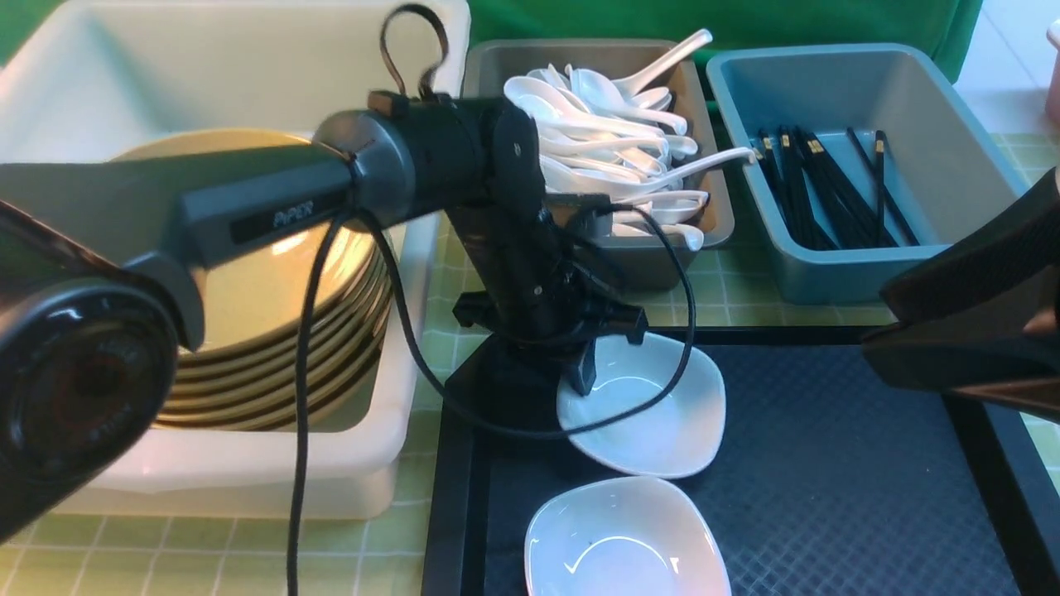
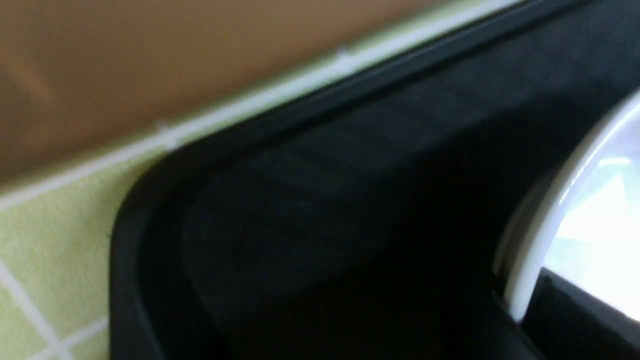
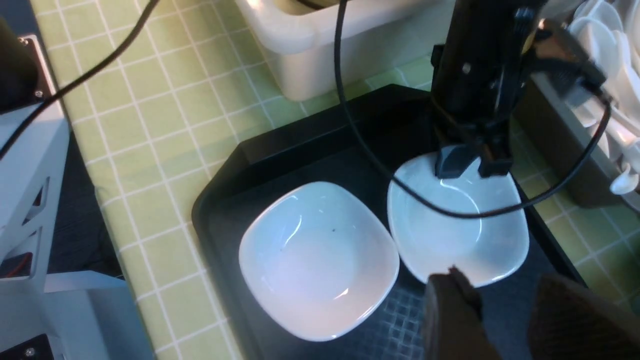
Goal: On green table put chopsticks spoon bowls plates into blue grey white boxes.
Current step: 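Grasp the small white bowl on the black tray by its rim with the left gripper, then place the white bowl into the white bin with the other dishes with the left gripper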
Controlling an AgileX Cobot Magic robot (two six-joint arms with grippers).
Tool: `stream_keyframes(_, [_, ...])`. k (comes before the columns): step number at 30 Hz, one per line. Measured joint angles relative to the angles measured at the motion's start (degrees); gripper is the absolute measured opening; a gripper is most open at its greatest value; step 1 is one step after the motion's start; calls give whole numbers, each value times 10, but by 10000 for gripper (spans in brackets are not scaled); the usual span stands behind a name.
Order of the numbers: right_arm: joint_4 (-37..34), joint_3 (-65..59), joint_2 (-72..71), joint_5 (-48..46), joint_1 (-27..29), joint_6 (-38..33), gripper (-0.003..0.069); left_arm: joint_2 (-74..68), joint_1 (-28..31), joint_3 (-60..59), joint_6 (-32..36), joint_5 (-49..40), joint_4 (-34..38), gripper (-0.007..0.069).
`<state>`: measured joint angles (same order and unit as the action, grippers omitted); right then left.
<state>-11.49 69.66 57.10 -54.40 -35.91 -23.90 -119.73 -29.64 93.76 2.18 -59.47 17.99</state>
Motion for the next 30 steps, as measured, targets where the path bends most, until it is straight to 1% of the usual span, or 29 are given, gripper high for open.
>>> stream_keyframes(6, [0, 0, 0, 1, 0, -9, 236, 87, 24, 1, 38, -41, 35, 15])
stream_keyframes(8, [-2, 0, 1, 9, 0, -34, 236, 163, 44, 1, 43, -65, 39, 15])
stream_keyframes(10, [-11, 0, 3, 20, 0, -56, 236, 201, 61, 1, 41, -72, 44, 15])
stream_keyframes(13, [-67, 1, 24, 59, 0, -123, 236, 301, 126, 1, 39, -79, 48, 15])
stream_keyframes(15, [-109, 1, 50, 72, 0, -179, 225, 350, 174, 1, 39, -87, 47, 15])
stream_keyframes(16, [-127, 1, 61, 74, 0, -196, 218, 375, 206, 1, 39, -95, 47, 15])
stream_keyframes(17, [-150, 3, 76, 76, 0, -225, 200, 400, 235, 1, 39, -102, 46, 15])
stream_keyframes(18, [-158, 4, 82, 76, 0, -241, 191, 414, 258, 0, 39, -107, 46, 15])
stream_keyframes(19, [-188, 13, 107, 75, 0, -273, 148, 446, 328, -14, 39, -115, 43, 15])
stream_keyframes(20, [-194, 15, 111, 75, 0, -280, 135, 451, 337, -16, 39, -116, 42, 15])
stream_keyframes(21, [-215, 34, 139, 73, -1, -302, 80, 491, 426, -46, 38, -117, 39, 15])
stream_keyframes(22, [-222, 44, 151, 73, -1, -310, 59, 504, 465, -64, 34, -113, 39, 15])
stream_keyframes(23, [-225, 46, 154, 73, -1, -311, 51, 506, 484, -73, 31, -110, 39, 15])
stream_keyframes(24, [-240, 69, 179, 73, -1, -318, 32, 523, 553, -114, 20, -84, 40, 15])
stream_keyframes(27, [-271, 101, 213, 74, -1, -321, 23, 520, 633, -176, -5, -20, 52, 15])
stream_keyframes(30, [-286, 113, 233, 74, -1, -322, 23, 483, 683, -214, -33, 29, 54, 15])
